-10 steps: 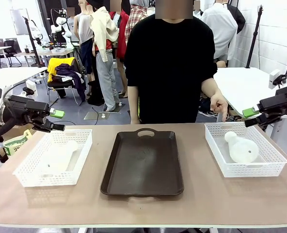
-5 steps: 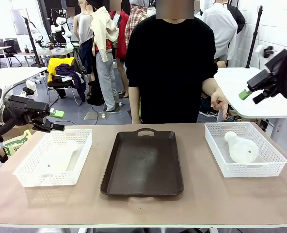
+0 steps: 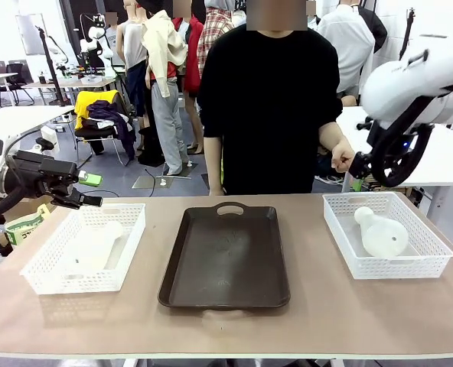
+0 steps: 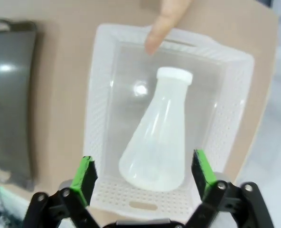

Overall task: Prepare the laboratory tools.
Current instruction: Pick up the Big flask that the person points to.

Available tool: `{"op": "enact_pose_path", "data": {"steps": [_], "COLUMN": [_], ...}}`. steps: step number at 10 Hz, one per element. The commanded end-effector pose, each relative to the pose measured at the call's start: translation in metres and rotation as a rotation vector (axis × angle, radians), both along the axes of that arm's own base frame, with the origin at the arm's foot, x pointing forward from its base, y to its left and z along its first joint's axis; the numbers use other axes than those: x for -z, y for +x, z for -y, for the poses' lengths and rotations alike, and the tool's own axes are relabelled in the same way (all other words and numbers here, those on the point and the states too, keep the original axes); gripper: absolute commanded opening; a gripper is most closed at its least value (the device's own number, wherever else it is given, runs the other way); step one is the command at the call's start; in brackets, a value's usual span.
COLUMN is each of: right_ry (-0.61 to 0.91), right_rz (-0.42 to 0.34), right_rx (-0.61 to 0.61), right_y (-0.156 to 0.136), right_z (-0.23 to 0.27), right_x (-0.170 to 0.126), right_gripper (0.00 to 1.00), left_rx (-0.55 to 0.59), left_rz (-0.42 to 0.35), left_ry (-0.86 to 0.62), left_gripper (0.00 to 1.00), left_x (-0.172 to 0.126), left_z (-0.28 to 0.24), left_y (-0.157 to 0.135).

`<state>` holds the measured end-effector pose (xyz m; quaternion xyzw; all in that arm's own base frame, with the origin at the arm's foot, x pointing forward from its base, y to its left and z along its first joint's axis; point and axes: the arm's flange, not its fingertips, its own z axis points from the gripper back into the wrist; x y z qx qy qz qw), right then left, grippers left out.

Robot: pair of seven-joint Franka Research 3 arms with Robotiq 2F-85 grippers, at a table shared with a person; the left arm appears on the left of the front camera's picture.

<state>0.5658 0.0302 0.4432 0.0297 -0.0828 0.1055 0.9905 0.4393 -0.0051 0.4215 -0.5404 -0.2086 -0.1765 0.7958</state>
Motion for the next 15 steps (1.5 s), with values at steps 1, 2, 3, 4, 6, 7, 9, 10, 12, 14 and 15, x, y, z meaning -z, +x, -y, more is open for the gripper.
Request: {"op": "enact_pose_path", "data": {"steps": [1,2,3,4,6,7,9,10,12,14,15], "right_ry": [-0.037,-0.042,-0.031,-0.034,-0.045,-0.061,-0.083,-0.090,-0.102,-0.112,-0.113], "right_rz": [0.016,0.037,0.028,0.024,0.013,-0.001,-0.018,-0.019,-0.026,-0.042,-0.044], "right_rx": [0.078,0.114,0.139,0.161,0.191,0.213,0.215,0.221,0.237,0.242,0.242], "right_y": [0.021,0.029,0.037,0.040,0.046,0.049,0.051,0.052,0.055,0.056,0.056], "right_z": [0.000,0.001,0.003,0.002,0.000,0.000,0.000,0.000,0.001,0.001,0.000], "right_x": [0.015,0.030,0.041,0.051,0.072,0.080,0.089,0.094,0.105,0.112,0.111], "right_gripper": [1.00,1.00,1.00,1.00,1.00,1.00,1.00,1.00,1.00,1.00,1.00], "left_rx": [0.003,0.003,0.003,0.003,0.003,0.003,0.003,0.003,0.003,0.003,0.003], "left_rz": [0.007,0.007,0.007,0.007,0.007,0.007,0.007,0.007,0.007,0.007,0.007], "left_ry": [-0.010,-0.010,-0.010,-0.010,-0.010,-0.010,-0.010,-0.010,-0.010,-0.010,-0.010], "left_gripper": [1.00,1.00,1.00,1.00,1.00,1.00,1.00,1.00,1.00,1.00,1.00], "left_x": [-0.001,-0.001,-0.001,-0.001,-0.001,-0.001,-0.001,-0.001,-0.001,-0.001,-0.001], "left_z": [-0.001,-0.001,-0.001,-0.001,-0.001,-0.001,-0.001,-0.001,-0.001,-0.001,-0.001], "left_y": [0.000,0.000,0.000,0.000,0.000,0.000,0.000,0.000,0.000,0.000,0.000]}}
